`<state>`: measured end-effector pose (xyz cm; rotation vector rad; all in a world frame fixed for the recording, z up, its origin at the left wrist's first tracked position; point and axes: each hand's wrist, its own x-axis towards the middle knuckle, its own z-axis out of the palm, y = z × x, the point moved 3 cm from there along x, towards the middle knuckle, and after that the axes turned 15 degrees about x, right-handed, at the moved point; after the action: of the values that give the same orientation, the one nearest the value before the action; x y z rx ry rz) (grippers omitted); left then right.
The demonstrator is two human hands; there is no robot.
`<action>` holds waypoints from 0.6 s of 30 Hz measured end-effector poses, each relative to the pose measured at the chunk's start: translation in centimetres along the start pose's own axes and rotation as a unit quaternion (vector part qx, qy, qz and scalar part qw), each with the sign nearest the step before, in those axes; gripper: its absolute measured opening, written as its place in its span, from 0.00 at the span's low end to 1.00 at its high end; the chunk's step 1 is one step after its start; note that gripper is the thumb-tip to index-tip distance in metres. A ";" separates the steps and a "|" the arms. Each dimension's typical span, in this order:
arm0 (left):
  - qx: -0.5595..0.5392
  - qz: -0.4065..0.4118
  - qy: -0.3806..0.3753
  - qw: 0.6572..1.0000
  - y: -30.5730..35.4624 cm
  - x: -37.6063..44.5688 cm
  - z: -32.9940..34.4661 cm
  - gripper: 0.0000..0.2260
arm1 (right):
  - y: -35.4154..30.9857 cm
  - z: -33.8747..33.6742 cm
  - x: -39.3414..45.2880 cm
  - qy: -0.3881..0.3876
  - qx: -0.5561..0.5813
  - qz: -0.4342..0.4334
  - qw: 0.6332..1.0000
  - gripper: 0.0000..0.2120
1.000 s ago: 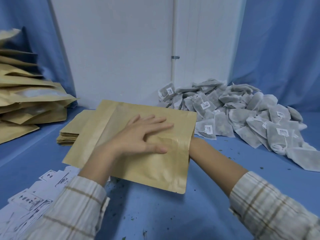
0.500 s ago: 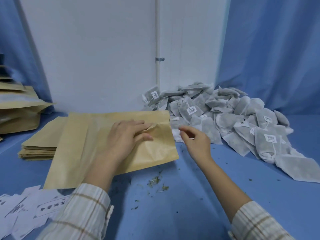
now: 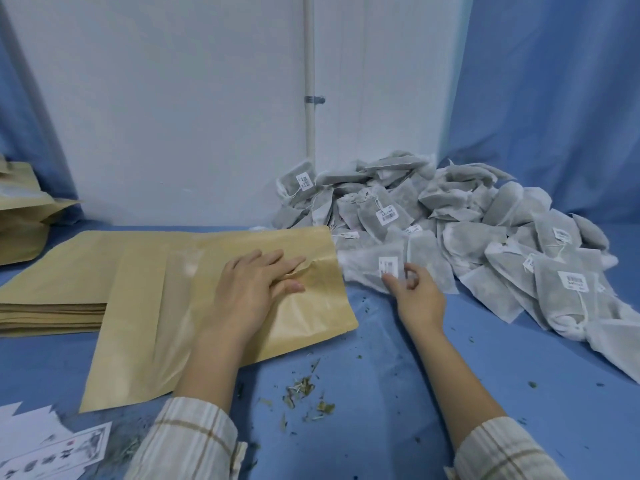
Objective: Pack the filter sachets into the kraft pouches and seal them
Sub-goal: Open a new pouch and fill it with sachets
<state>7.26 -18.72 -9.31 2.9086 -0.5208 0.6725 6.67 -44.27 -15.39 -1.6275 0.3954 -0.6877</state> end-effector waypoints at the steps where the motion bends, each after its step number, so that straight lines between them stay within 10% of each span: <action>1: -0.005 -0.002 -0.004 1.000 0.0 0.0 0.0 0.21 | -0.4 -0.4 -0.1 -0.010 0.095 0.018 0.995 0.19; 5: -0.020 -0.012 0.005 1.000 -0.1 0.2 -0.4 0.21 | -2.1 -1.2 -0.5 -0.081 0.294 0.044 0.951 0.19; 18: -0.117 0.052 0.033 0.991 2.3 0.2 -1.9 0.23 | -5.7 3.7 -3.6 -0.385 0.073 -0.015 0.920 0.12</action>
<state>5.88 -20.62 -7.46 2.6465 -0.6975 0.6676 5.54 -38.16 -10.79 -1.6219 -0.2510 -0.0550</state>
